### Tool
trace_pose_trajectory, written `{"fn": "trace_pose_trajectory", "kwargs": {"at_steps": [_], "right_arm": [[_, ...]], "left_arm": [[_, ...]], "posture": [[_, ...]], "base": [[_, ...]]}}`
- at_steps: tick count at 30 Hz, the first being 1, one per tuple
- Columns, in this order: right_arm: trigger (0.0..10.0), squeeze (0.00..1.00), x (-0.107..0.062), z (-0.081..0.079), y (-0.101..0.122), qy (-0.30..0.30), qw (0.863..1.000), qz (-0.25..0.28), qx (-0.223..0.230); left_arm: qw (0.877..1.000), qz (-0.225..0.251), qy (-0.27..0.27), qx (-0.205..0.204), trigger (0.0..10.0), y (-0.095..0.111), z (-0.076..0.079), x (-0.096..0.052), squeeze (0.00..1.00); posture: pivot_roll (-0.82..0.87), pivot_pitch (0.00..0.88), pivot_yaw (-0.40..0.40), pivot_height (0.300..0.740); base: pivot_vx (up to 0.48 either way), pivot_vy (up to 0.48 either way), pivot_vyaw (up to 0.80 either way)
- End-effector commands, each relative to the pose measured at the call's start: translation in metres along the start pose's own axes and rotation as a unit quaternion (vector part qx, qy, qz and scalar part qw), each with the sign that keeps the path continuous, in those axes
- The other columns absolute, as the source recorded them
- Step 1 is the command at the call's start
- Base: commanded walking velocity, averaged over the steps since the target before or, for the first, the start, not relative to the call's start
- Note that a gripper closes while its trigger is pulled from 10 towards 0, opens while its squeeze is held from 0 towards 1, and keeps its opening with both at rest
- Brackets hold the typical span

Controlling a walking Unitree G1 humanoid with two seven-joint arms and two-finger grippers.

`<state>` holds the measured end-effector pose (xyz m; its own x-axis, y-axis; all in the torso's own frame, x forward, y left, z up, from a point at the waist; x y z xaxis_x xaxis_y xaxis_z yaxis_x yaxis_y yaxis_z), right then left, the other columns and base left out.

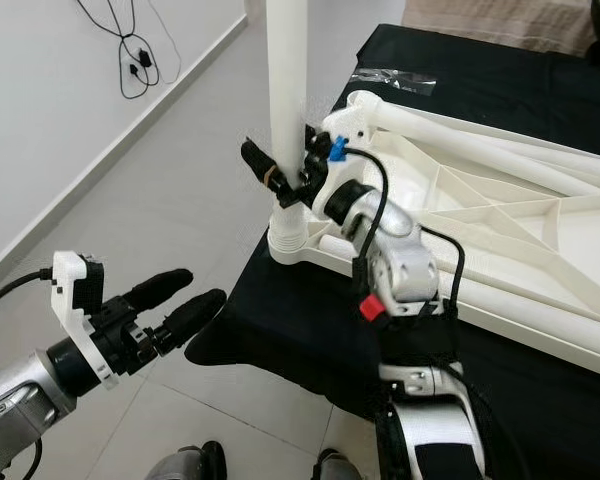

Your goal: Building children table

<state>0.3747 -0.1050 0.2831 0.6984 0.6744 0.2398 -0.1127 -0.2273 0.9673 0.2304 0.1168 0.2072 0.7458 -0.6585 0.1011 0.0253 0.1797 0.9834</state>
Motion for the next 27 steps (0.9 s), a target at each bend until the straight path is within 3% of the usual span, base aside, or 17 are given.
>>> {"fn": "trace_pose_trajectory", "kwargs": {"at_steps": [1,5,12,15,18,19,20,22,23,24,27], "right_arm": [[0.0,0.00,0.003,-0.005,0.003,0.066,0.998,-0.007,0.001],[0.0,0.00,0.004,-0.009,-0.001,0.102,0.995,-0.023,-0.001],[0.0,0.00,0.001,-0.009,-0.015,0.109,0.993,-0.049,-0.001],[0.0,0.00,-0.004,-0.004,-0.037,0.029,0.997,-0.066,-0.002],[0.0,0.00,-0.006,-0.003,-0.043,0.011,0.997,-0.070,-0.002],[0.0,0.00,-0.011,0.000,-0.054,-0.032,0.997,-0.076,0.006],[0.0,0.00,-0.025,0.010,-0.074,-0.134,0.986,-0.099,-0.005],[0.0,0.00,-0.053,0.020,-0.098,-0.266,0.955,-0.125,-0.029],[0.0,0.00,-0.053,0.020,-0.098,-0.266,0.955,-0.125,-0.029],[0.0,0.00,-0.061,0.022,-0.103,-0.292,0.947,-0.130,-0.036],[0.0,0.00,-0.065,0.020,-0.109,-0.296,0.945,-0.134,-0.033]], "left_arm": [[1.000,0.001,0.002,0.004,10.0,-0.004,0.004,-0.003,0.00],[1.000,0.003,0.009,0.021,10.0,-0.004,0.004,-0.004,0.00],[0.999,0.010,0.015,0.044,10.0,-0.001,0.007,-0.006,0.00],[0.997,0.002,0.031,0.069,10.0,-0.003,0.004,-0.008,0.00],[0.997,0.003,0.035,0.074,10.0,-0.004,0.003,-0.009,0.00],[0.996,0.002,0.038,0.085,10.0,-0.003,0.002,-0.009,0.00],[0.995,0.002,0.041,0.096,10.0,-0.001,0.000,-0.010,0.00],[0.993,0.004,0.046,0.111,10.0,0.001,-0.002,-0.010,0.00],[0.993,0.004,0.046,0.111,10.0,0.001,-0.002,-0.010,0.00],[0.992,0.005,0.047,0.115,10.0,0.001,-0.002,-0.010,0.00],[0.992,0.006,0.048,0.114,10.0,0.001,-0.003,-0.010,0.00]], "posture": [[0.06,0.210,0.005,0.740],[0.06,0.211,0.004,0.740],[0.07,0.218,0.004,0.740],[0.06,0.221,0.003,0.740],[0.06,0.221,0.003,0.740],[0.07,0.223,0.005,0.740],[0.07,0.222,0.012,0.740],[0.06,0.221,0.013,0.740],[0.06,0.221,0.013,0.740],[0.06,0.221,0.013,0.740],[0.06,0.219,0.011,0.740]], "base": [[0.000,0.000,0.00],[0.000,0.000,0.00],[0.000,0.000,0.00],[0.000,0.000,0.00],[0.000,0.000,0.00],[0.000,0.000,0.00],[0.000,0.000,0.00],[0.000,0.000,0.00],[0.000,0.000,0.00],[0.000,0.000,0.00],[0.000,0.000,0.00]]}}
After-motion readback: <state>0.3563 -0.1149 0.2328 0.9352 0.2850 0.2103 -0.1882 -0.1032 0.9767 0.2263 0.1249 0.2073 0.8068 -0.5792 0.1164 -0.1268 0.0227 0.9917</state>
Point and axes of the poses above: a point about 5 cm out from each wrist's last joint towards the gripper, its own x axis pointing out of the wrist towards the gripper, its own y axis along the axis of the wrist's last joint, z = x × y, the point moved 3 cm from there along x, pointing out of the wrist towards the gripper, and after that the axes turned 9 degrees about x, right-handed, at the moved point
